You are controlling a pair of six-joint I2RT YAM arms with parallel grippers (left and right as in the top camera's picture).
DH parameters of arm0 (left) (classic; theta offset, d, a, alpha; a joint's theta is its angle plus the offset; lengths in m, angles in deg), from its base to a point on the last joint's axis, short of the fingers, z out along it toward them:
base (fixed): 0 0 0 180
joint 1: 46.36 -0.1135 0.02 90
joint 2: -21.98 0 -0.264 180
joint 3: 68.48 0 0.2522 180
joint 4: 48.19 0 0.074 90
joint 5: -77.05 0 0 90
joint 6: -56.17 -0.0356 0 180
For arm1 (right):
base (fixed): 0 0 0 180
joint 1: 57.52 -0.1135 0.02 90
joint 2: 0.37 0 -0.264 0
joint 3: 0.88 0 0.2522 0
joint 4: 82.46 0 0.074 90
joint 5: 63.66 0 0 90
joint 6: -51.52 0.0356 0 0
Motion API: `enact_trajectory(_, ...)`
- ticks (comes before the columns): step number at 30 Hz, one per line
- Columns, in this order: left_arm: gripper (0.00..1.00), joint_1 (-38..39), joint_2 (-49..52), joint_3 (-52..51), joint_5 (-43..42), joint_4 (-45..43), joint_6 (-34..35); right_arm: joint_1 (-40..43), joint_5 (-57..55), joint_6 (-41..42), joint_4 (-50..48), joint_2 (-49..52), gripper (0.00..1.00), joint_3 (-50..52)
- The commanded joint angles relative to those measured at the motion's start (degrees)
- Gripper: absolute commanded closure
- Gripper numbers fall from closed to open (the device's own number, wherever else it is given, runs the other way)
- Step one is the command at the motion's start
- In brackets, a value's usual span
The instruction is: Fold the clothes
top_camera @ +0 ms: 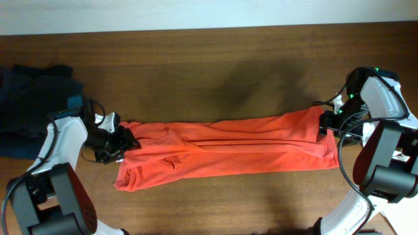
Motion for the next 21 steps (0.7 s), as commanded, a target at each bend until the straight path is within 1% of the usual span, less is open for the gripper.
enact_trajectory(1, 0.48, -0.04, 0.2, -3.52, -1.79, -2.38, -0.94, 0.15, 0.72, 0.09, -0.2, -0.42, 0.34, 0.39)
enact_trajectory(3, 0.72, -0.04, 0.2, -4.96, -2.1, -3.89, -0.96, 0.15, 0.72, 0.09, -0.22, -0.42, 0.34, 0.39)
enact_trajectory(4, 0.92, -0.04, 0.2, -5.01, -2.08, -4.26, -0.98, 0.15, 0.72, 0.09, -0.46, -0.42, 0.34, 0.39)
enact_trajectory(5, 0.99, -0.04, 0.17, -5.01, -1.79, -4.24, -1.2, 0.15, 0.72, 0.09, -0.59, -0.42, 0.34, 0.39)
enact_trajectory(7, 1.0, -0.68, 0.17, -4.81, -1.4, -1.77, -2.25, 0.15, 0.7, 0.07, -0.85, -0.42, 0.34, 0.39)
enact_trajectory(9, 1.0, -2.84, 0.07, -3.48, -0.17, 3.23, -2.32, 0.15, 0.72, 0.07, -2.38, -0.42, 0.34, 0.39)
enact_trajectory(10, 1.0, -4.59, 0.07, -2.6, -0.33, 4.81, -3.23, 0.15, 0.74, 0.09, -4.2, -0.39, 0.38, 0.39)
enact_trajectory(12, 1.0, -5.38, 0.09, -2.49, -0.42, 4.74, -3.56, 0.15, 0.74, 0.07, -6.21, -0.28, 0.44, 0.42)
enact_trajectory(14, 1.0, -5.2, 0.09, -2.51, -0.61, 4.59, -3.56, 0.13, 0.79, 0.09, -8.0, -0.11, 0.59, 0.52)
enact_trajectory(15, 1.0, -5.2, 0.09, -2.54, -0.61, 4.33, -3.56, 0.13, 0.98, 0.07, -8.87, -0.02, 0.64, 0.98)
enact_trajectory(16, 1.0, -5.2, 0.09, -2.54, -0.68, 3.85, -3.54, 0.13, 1.03, 0.07, -9.42, 0.07, 0.65, 1.57)
enact_trajectory(17, 0.92, -5.2, 0.09, -2.54, -1.51, 3.34, -3.54, 0.15, 1.16, 0.07, -10.1, 0.13, 0.67, 2.56)
enact_trajectory(18, 0.73, -5.2, 0.09, -2.54, -2.71, 2.78, -3.56, 0.13, 1.18, 0.09, -11.02, 0.2, 0.71, 3.69)
enact_trajectory(19, 0.64, -5.2, 0.09, -2.6, -4.61, 1.73, -3.58, 0.13, 1.2, 0.09, -12.04, 0.22, 0.79, 4.85)
enact_trajectory(21, 0.59, -4.92, 0.09, -2.71, -6.82, -0.15, -3.58, 0.13, 2.47, 0.09, -15.85, 0.37, 0.91, 8.79)
